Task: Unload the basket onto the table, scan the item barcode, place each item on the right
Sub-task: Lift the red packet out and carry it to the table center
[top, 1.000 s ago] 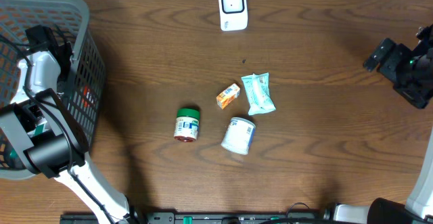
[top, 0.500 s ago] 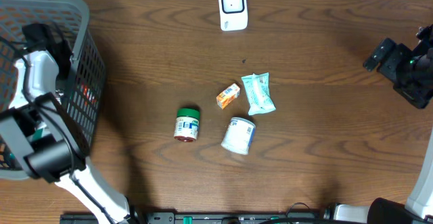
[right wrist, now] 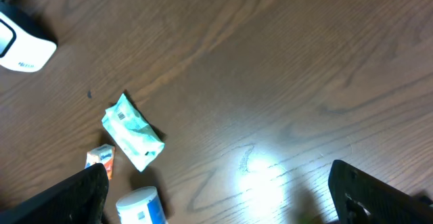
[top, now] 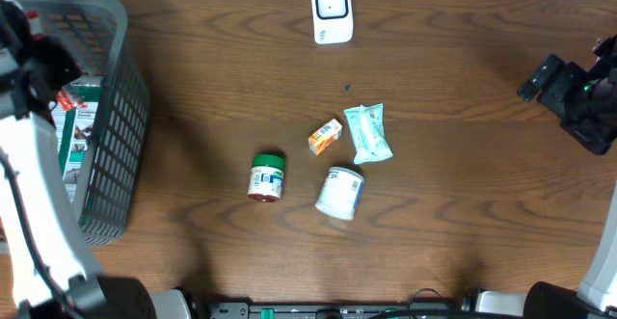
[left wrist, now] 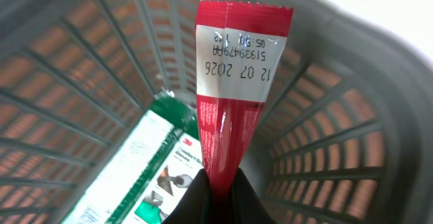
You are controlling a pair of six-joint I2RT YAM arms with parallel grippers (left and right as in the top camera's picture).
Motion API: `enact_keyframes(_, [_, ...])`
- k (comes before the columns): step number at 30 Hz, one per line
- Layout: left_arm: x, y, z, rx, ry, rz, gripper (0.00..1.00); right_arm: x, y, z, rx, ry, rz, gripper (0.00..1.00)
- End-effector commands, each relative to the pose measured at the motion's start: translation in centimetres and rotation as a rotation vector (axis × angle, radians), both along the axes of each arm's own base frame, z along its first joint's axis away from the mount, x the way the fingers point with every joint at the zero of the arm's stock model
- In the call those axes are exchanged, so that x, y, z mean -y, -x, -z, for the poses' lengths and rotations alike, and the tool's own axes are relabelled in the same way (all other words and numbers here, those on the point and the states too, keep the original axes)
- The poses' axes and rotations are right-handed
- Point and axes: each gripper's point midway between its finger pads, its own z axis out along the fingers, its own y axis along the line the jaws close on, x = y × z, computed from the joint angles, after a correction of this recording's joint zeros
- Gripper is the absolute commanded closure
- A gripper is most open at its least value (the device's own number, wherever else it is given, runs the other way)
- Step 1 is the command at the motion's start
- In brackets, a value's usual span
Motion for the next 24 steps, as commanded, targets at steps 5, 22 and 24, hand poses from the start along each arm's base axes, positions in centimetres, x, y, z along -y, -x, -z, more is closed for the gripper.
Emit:
enact_keyframes(5, [4.7, 2.9, -7.3, 0.208, 0.075, 0.098, 0.93, 0.2, -0.2, -0.3, 0.008, 0.005, 0.012, 0.01])
enact_keyframes(22, [25.9, 4.7, 0.0, -0.113, 0.400, 0.674, 0.93, 0.2, -0.2, -0.3, 0.008, 0.005, 0.012, 0.01])
enact_keyframes(24, [27.8, 4.5, 1.5, -0.165, 0.407, 0.717, 0.93, 0.2, -0.2, -0.3, 0.008, 0.005, 0.012, 0.01])
